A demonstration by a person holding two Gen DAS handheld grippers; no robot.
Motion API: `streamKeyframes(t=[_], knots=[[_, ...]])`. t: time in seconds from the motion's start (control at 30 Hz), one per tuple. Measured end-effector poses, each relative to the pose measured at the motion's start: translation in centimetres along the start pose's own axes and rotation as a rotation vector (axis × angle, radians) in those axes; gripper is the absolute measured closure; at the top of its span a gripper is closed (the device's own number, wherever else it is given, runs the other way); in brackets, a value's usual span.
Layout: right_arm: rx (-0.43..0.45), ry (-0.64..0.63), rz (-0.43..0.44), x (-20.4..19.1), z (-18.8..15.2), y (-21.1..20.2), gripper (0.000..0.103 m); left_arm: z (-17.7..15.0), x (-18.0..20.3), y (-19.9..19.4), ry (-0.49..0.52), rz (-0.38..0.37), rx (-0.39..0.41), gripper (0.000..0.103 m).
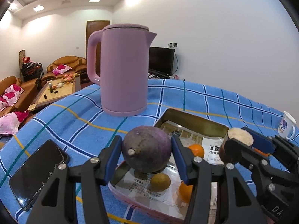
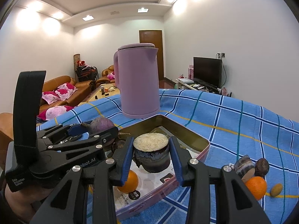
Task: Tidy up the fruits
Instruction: 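Lower both held items into the tin and open both grippers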
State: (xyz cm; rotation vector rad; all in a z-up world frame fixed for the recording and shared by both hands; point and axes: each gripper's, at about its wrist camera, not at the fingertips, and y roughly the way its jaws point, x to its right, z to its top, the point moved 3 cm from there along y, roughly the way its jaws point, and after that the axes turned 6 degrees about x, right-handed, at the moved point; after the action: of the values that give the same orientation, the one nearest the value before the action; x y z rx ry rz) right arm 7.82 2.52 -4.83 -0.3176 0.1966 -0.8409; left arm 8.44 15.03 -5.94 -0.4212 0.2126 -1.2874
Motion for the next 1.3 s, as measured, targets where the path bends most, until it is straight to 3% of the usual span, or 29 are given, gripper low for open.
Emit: streamKeyframes(t=[1.3], knots=[[-0.074,0.021,0.017,0.1,-1.1,1.2,0.062,-0.7,1.0,1.9,0.051,-0.021,-0.088,0.047]])
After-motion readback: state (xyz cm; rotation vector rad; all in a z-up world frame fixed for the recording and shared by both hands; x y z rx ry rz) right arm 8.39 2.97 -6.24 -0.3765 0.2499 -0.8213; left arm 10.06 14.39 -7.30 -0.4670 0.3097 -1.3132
